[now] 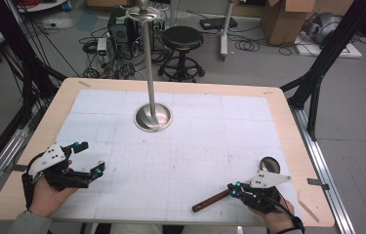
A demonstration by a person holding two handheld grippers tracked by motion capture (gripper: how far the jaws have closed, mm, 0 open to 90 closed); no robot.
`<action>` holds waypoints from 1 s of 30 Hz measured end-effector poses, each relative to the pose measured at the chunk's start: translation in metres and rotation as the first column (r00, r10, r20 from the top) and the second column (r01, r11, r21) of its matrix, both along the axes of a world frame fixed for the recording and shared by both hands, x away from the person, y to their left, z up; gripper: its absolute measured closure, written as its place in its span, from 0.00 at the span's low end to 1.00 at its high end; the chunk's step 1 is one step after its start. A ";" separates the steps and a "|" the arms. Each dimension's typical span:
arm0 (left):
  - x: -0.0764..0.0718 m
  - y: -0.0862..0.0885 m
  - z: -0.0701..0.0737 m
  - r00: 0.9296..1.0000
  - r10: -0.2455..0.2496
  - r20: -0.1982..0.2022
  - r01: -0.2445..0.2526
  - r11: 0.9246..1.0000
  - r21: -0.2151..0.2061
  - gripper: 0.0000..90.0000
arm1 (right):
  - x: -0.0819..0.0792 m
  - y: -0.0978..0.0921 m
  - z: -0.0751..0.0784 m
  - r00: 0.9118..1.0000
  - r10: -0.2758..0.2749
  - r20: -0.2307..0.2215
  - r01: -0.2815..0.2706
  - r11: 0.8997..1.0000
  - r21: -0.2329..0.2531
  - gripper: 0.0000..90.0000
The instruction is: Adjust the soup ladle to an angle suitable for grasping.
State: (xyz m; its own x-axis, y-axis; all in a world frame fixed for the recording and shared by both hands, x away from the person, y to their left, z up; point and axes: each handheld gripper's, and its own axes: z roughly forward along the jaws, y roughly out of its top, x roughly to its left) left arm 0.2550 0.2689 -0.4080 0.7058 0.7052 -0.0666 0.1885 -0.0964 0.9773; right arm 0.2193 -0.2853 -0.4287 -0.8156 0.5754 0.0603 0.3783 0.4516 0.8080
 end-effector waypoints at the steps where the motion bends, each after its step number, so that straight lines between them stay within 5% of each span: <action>1: 0.000 0.000 0.000 1.000 0.000 0.003 0.000 1.000 -0.003 0.02 | 0.000 0.001 -0.001 1.000 0.009 -0.005 -0.009 1.000 -0.005 1.00; 7: 0.000 0.000 0.000 1.000 -0.004 0.000 0.004 1.000 0.001 0.02 | -0.003 0.006 -0.008 0.998 0.045 -0.054 -0.047 0.998 -0.035 1.00; 18: 0.000 0.000 0.000 1.000 -0.004 0.000 0.004 1.000 0.002 0.02 | -0.004 -0.001 -0.017 0.995 0.022 -0.098 -0.028 0.998 -0.062 1.00; 30: 0.000 0.000 0.000 1.000 -0.006 -0.007 0.006 1.000 0.007 0.02 | -0.002 0.012 -0.019 0.997 0.053 -0.063 -0.058 0.995 -0.079 1.00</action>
State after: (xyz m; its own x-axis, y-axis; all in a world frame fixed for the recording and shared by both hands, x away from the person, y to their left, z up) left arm 0.2551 0.2684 -0.4082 0.7093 0.7018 -0.0664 0.1944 -0.1042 0.9754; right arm 0.2171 -0.2733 -0.4475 -0.8430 0.5340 0.0656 0.3976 0.5362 0.7446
